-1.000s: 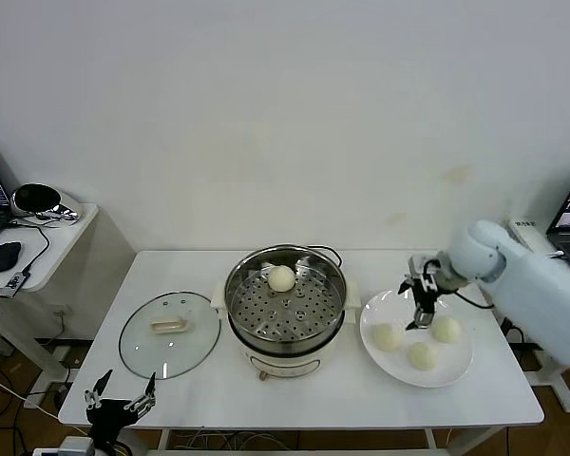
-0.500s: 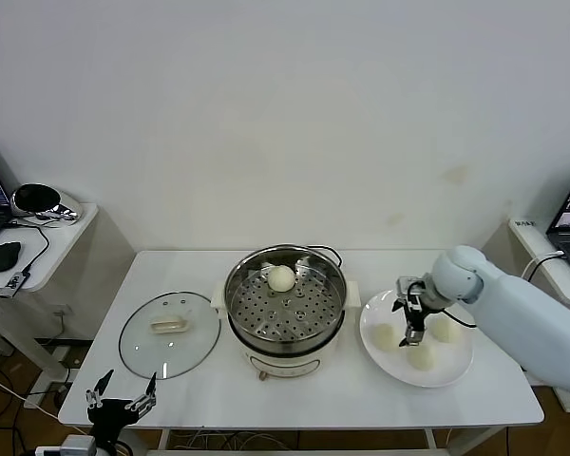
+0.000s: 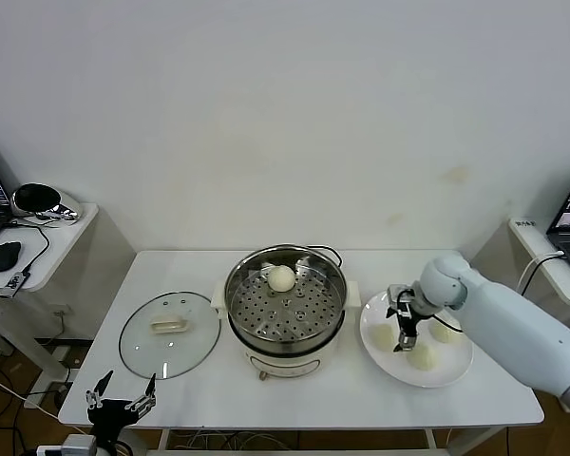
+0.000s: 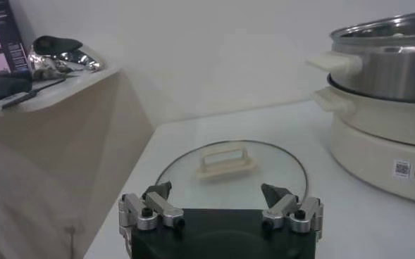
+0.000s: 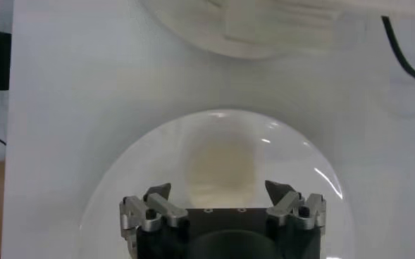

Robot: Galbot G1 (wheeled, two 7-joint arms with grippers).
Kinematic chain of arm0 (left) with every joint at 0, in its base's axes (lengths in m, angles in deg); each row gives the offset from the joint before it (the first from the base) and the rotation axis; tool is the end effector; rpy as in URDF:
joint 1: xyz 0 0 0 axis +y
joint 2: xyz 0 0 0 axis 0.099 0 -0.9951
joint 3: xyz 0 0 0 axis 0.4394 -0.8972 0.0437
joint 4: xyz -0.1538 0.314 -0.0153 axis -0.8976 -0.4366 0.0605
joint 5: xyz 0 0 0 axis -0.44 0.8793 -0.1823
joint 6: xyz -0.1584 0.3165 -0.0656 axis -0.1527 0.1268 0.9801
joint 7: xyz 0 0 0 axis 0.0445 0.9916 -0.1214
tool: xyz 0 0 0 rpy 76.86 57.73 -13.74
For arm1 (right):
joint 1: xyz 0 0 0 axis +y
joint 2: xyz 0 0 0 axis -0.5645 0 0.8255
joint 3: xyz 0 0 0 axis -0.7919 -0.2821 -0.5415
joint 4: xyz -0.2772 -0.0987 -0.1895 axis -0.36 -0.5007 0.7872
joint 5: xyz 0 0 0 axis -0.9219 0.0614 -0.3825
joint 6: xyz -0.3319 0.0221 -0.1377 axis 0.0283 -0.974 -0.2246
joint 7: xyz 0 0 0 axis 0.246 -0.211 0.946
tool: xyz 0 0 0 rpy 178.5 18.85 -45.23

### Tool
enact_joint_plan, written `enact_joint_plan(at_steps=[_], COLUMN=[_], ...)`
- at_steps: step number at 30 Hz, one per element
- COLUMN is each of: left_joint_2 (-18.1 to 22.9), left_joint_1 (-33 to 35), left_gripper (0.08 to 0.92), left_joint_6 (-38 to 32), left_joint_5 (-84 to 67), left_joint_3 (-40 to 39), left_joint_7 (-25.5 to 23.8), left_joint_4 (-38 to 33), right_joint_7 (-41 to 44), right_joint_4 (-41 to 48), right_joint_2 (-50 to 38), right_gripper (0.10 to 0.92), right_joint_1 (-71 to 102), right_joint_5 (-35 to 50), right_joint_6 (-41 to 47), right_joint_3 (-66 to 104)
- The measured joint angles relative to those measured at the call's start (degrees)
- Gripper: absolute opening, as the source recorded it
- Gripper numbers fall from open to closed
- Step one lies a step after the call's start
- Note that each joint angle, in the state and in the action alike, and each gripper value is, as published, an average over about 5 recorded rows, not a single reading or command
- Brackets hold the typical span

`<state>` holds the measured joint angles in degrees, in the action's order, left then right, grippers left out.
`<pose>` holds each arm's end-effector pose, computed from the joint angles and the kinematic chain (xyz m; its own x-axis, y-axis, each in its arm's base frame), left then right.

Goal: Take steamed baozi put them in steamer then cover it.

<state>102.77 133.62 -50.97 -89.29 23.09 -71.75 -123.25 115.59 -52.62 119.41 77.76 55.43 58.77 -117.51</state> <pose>0.1427 0.1251 -0.3296 -0.9336 -0.0804 0.3491 -0.0159 0.9828 0.1839 0.5036 -0.0916 -0.2287 -0.1702 -0.1246 0.9775 -0.9848 -0.0120 -0.1730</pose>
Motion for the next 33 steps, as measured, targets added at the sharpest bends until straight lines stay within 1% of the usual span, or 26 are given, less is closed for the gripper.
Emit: enact_joint_plan(at_steps=[16, 19, 26, 30, 33], left_joint_2=[0.58, 0.66, 0.76, 0.81, 0.83], left_joint_1=[0.03, 0.07, 0.15, 0.03, -0.20], left_gripper=[0.823, 0.823, 0.823, 0.823, 0.823], left_joint_6=[-0.16, -0.20, -0.33, -0.38, -0.39], left_joint_5=[0.22, 0.34, 0.56, 0.71, 0.78], left_joint_3=[-0.41, -0.53, -0.82, -1.06, -1.25], left_joint_7=[0.03, 0.04, 0.09, 0.10, 0.10], left_joint_4=[0.52, 0.56, 0.85, 1.06, 1.16], right_joint_7=[-0.31, -0.38, -0.29, -0.20, 0.11], right_joint_4=[3.32, 3.62, 3.91, 3.73, 3.25], right_joint_2=[2.52, 2.61, 2.60, 2.26, 1.70], right_gripper=[0.822, 0.782, 0.622, 0.581, 0.575], right_joint_1=[0.46, 0.44, 0.43, 0.19, -0.39], right_joint_5=[-1.51, -1.48, -1.40, -0.90, -0.22], right_joint_6=[-0.64, -0.64, -0.54, -0.13, 0.18], right_joint_3=[0.40, 0.38, 0.46, 0.50, 0.22])
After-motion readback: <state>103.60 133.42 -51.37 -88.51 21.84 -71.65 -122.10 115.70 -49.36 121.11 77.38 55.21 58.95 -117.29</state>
